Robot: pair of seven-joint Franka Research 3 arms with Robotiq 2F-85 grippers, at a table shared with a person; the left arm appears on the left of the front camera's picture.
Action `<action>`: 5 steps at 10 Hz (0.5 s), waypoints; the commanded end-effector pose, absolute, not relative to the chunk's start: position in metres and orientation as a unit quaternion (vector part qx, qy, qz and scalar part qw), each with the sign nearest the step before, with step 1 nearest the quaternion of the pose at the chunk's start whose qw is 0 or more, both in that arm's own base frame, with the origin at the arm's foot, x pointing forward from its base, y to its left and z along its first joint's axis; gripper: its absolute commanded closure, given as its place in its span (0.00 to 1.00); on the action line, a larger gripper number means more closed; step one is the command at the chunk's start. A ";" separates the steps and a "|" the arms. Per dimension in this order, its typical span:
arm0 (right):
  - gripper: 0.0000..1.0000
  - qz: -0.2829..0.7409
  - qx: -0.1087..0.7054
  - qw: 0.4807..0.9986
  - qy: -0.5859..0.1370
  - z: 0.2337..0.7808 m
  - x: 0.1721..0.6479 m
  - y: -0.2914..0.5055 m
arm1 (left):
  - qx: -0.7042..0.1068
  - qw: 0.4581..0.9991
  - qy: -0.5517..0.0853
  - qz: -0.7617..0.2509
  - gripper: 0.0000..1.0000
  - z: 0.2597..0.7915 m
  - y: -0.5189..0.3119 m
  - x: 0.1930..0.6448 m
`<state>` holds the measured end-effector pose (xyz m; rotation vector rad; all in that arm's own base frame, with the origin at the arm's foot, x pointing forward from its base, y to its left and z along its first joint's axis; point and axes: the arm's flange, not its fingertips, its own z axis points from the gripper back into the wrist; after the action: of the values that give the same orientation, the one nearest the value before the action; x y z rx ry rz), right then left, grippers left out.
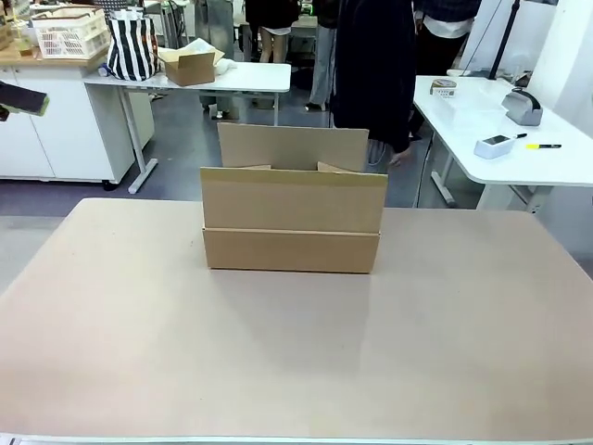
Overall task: Pack the gift set into the box.
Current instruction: Place both hands on the side flaps of the Package Box and spread them outward.
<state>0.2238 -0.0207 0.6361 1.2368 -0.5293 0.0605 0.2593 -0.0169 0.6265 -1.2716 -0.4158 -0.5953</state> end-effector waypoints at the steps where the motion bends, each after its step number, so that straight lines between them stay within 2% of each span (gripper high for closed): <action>1: 0.00 0.041 0.577 0.775 -0.253 0.640 0.228 -0.019 | -0.506 0.822 -0.163 -0.206 0.00 0.653 -0.056 0.297; 4: 0.00 0.041 0.577 0.775 -0.253 0.640 0.228 -0.019 | -0.320 0.925 -0.130 -0.161 0.00 0.643 -0.142 0.372; 5: 0.00 0.041 0.577 0.775 -0.253 0.640 0.228 -0.019 | -0.240 0.950 -0.141 -0.145 0.00 0.642 -0.169 0.396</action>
<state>0.2234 -0.0205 0.6384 1.2360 -0.5293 0.0603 0.3691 -0.1616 0.6380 -0.6362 -0.3758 -0.3763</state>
